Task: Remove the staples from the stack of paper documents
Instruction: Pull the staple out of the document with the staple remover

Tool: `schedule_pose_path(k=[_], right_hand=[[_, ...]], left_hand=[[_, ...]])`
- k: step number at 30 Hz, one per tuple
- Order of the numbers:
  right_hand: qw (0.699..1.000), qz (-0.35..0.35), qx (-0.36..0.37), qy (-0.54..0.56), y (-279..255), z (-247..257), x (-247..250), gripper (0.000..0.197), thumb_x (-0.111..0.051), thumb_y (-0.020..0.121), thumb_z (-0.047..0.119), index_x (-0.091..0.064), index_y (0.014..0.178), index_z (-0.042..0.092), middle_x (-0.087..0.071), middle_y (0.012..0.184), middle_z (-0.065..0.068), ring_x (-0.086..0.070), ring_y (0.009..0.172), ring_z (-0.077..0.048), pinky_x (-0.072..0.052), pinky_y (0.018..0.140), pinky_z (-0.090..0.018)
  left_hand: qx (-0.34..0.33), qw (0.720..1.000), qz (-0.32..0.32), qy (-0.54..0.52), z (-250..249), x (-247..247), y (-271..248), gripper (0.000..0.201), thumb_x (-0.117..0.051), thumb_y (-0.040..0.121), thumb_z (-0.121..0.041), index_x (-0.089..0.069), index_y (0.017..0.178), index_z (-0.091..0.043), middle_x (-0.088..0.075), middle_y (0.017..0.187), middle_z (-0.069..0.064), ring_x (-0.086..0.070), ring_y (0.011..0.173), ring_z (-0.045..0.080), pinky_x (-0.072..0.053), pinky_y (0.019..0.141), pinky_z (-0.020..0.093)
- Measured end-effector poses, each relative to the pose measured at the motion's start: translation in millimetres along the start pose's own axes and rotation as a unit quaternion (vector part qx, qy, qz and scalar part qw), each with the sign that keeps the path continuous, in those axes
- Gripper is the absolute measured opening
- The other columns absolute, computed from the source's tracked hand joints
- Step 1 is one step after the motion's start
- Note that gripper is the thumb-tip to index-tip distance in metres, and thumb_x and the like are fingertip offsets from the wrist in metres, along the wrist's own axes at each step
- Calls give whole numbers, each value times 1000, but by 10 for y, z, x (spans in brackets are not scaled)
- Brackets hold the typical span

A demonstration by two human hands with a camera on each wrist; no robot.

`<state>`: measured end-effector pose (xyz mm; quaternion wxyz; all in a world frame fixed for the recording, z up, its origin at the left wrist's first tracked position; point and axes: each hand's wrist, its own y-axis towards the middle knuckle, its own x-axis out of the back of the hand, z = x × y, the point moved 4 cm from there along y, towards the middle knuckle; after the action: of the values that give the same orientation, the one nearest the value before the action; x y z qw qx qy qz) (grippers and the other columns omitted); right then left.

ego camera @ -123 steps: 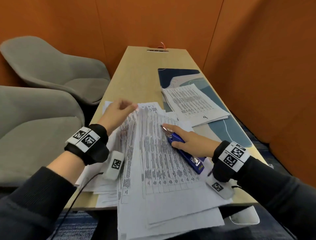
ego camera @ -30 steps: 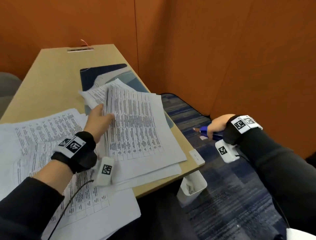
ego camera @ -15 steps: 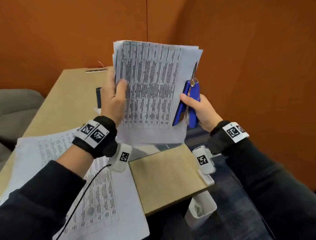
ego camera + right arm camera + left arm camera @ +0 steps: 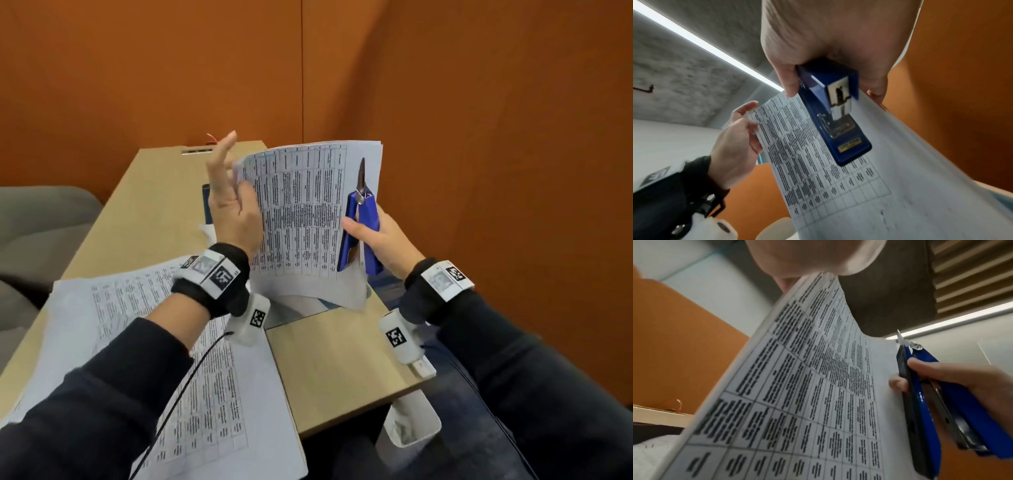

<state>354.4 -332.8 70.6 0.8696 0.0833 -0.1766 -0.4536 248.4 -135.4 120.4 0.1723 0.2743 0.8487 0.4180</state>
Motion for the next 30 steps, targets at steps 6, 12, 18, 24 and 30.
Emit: schedule_pose_path(k=[6,12,18,24,30], right_hand=[[999,-5,-21,-36,27,-221,-8,77,-67,64,77,-54,119,24,-63,122,-10,-62,112,-26,-48,100,-53],[998,-64,-8,2,57,-231,31,63,-70,77,57,-49,126,24,-59,128,-6,-61,115,-20,-48,102,-48],[996,-83,-12,-24,49,-131,123,61,-69,80,52,-49,124,15,-60,123,-11,-63,106,-20,-52,97,-42],[934,-267,215,-101,63,690,292,18,-64,90,34,-47,90,38,-53,104,-9,-56,93,-21,-48,84,-32],[934,-308,179,-4,196,785,191,15,-61,94,30,-52,82,26,-56,72,6,-54,65,-10,-49,66,-23]], left_hand=[[-34,998,-8,53,43,-17,31,27,-31,95,-2,-49,114,-7,-53,84,-17,-30,46,4,-25,43,26],[88,996,-6,25,199,-90,19,18,-29,102,-15,-39,116,-17,-34,64,0,-32,50,8,-26,50,32],[143,982,12,119,339,-88,-74,30,-35,104,-21,-40,77,-7,-33,62,-6,-30,54,6,-22,55,32],[143,972,131,132,136,-225,-166,38,-40,102,-17,-37,63,-19,-37,63,-5,-33,59,11,-25,56,30],[100,965,206,125,-44,-436,-587,40,-44,100,-17,-34,62,-26,-39,57,-10,-33,51,1,-31,50,14]])
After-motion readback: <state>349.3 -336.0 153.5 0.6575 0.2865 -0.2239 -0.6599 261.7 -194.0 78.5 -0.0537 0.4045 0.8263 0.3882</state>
